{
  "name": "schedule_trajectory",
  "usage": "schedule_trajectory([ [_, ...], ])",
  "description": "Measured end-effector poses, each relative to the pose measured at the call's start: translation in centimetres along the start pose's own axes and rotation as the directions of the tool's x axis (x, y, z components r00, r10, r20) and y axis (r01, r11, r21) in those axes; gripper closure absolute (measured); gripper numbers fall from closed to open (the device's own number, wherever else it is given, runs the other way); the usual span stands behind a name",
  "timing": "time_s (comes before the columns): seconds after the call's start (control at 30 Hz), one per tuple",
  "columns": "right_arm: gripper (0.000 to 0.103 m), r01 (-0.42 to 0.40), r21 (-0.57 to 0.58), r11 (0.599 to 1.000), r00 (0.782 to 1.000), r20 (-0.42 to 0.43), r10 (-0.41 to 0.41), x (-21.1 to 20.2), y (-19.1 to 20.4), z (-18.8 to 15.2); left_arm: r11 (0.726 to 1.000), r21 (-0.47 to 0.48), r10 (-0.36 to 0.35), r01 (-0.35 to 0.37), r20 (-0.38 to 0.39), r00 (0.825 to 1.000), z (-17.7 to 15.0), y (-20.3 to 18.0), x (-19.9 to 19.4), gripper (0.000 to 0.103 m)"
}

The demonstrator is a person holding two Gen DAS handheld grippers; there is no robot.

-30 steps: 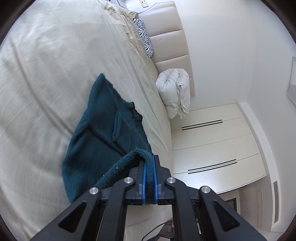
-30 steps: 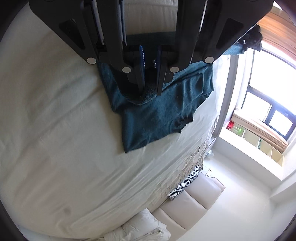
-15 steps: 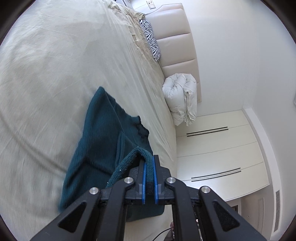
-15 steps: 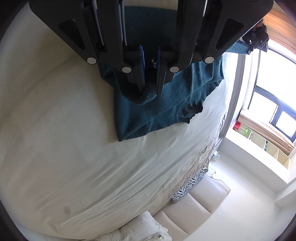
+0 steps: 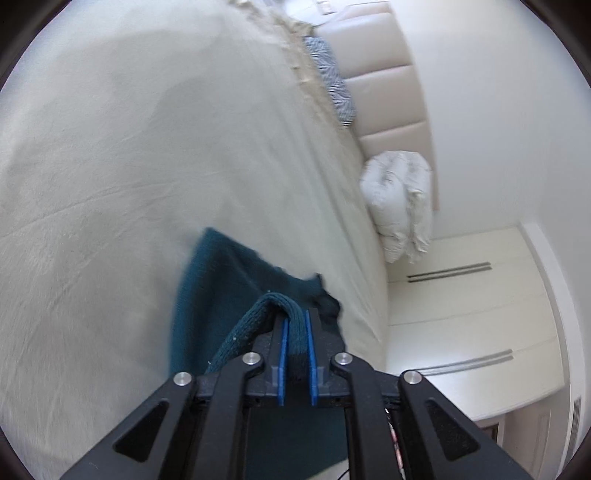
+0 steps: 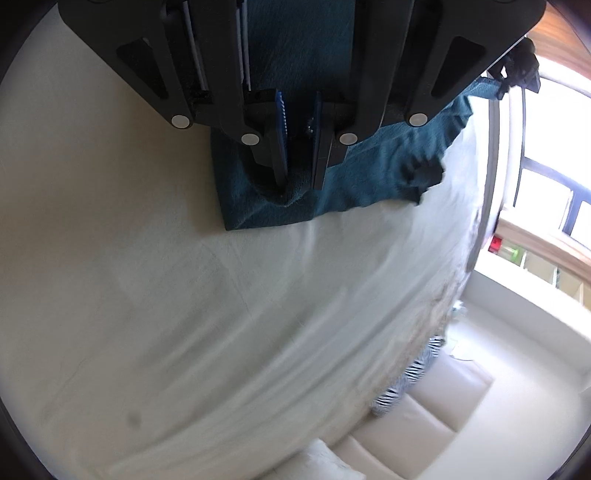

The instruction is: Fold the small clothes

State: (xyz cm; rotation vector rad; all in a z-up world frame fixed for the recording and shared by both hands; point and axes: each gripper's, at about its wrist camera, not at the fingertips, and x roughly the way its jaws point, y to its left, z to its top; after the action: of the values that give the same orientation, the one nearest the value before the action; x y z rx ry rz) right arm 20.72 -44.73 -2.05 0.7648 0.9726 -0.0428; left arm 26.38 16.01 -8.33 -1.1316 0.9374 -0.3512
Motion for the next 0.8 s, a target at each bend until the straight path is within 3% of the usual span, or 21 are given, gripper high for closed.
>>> schedule_trajectory([
  [0.07,0.089,0.000,0.037,0.999,1.000,-0.021,0.001,1.9,-0.8,0.6,1.000,-0.017,0.014,-0.014,0.004,1.000,0.1,0.8,0.3,0.052],
  [0.17,0.078,0.002,0.041,0.999,1.000,0.021,-0.003,2.8,-1.3,0.7,1.000,0.014,0.023,-0.023,0.016,1.000,-0.3,0.5,-0.3,0.037],
  [0.23,0.073,-0.001,0.033,0.999,0.999,0.037,-0.001,2.8,-1.5,0.8,0.999,0.038,0.038,-0.039,0.021,0.999,-0.6,0.2,-0.7,0.034],
  [0.3,0.048,0.011,0.044,0.999,0.998,0.056,-0.014,2.6,-2.0,0.8,0.998,0.054,0.039,-0.041,0.028,0.999,-1.2,0.1,-1.4,0.034],
  [0.33,0.047,0.011,0.053,0.999,0.998,0.067,-0.014,2.3,-2.3,0.7,0.997,0.059,0.040,-0.042,0.029,0.999,-1.4,0.1,-1.5,0.034],
  [0.47,0.046,0.017,0.071,0.997,0.994,0.105,-0.024,0.2,-3.2,0.1,0.991,0.117,0.062,-0.066,0.042,0.997,-3.2,-0.1,-2.8,0.034],
  [0.67,0.046,0.104,-0.141,0.985,0.991,0.094,-0.091,-1.0,-0.7,-2.1,0.967,0.210,0.135,-0.144,0.056,0.989,-5.9,0.0,-3.1,0.034],
  [0.8,0.047,0.165,-0.217,0.962,0.985,0.085,-0.149,-0.5,0.9,-3.4,0.942,0.272,0.175,-0.196,0.099,0.980,-7.3,-0.4,-3.5,0.037],
])
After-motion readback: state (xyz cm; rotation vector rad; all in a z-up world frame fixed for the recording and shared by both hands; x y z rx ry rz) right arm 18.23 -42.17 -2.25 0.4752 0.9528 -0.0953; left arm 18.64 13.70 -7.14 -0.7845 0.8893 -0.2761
